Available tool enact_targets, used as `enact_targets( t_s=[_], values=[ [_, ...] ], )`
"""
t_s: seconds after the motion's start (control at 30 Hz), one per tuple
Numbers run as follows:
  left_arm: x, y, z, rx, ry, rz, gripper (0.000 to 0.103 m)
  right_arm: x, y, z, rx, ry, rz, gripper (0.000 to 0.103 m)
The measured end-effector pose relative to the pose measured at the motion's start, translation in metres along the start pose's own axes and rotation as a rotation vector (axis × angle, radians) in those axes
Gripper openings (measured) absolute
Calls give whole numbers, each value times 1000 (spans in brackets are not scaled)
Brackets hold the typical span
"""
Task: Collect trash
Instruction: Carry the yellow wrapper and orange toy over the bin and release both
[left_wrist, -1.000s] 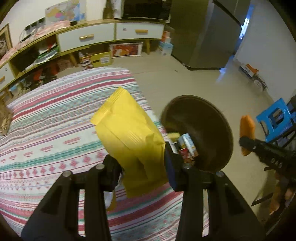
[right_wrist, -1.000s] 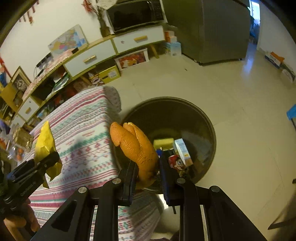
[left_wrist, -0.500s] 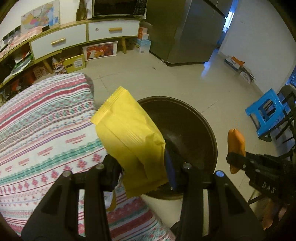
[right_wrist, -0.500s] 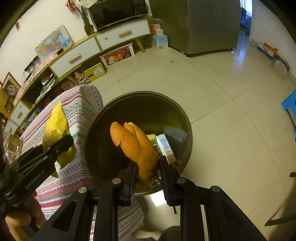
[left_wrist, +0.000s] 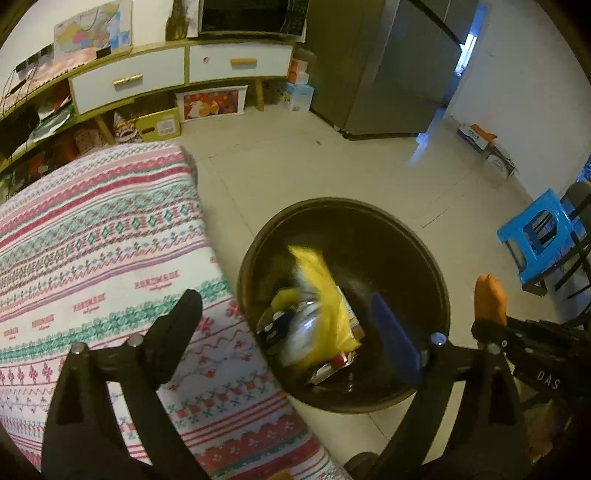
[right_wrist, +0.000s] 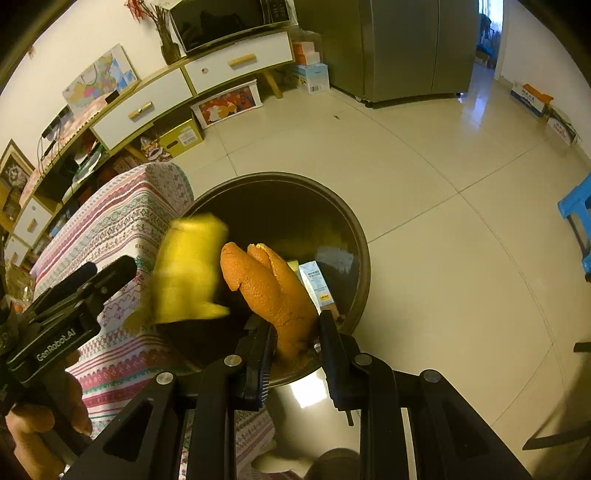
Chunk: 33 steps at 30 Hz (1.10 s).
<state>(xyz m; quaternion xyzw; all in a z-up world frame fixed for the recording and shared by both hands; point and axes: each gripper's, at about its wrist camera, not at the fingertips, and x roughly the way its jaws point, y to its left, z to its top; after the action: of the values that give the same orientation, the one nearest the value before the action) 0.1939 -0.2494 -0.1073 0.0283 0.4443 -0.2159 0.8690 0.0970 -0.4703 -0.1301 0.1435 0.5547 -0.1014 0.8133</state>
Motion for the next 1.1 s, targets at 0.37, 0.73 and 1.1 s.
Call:
enact_targets(
  t_s=[0.37, 0.73, 1.1],
  values=[
    [-30, 33, -20, -24, 0, 48, 92, 12, 17, 10, 15, -16, -23, 26],
    [-62, 79, -41, -58, 13, 93, 93, 4, 46, 17, 43, -94, -66, 81],
    [-121, 116, -69, -86, 11, 264, 101, -39, 94, -10, -67, -108, -89, 82]
  ],
)
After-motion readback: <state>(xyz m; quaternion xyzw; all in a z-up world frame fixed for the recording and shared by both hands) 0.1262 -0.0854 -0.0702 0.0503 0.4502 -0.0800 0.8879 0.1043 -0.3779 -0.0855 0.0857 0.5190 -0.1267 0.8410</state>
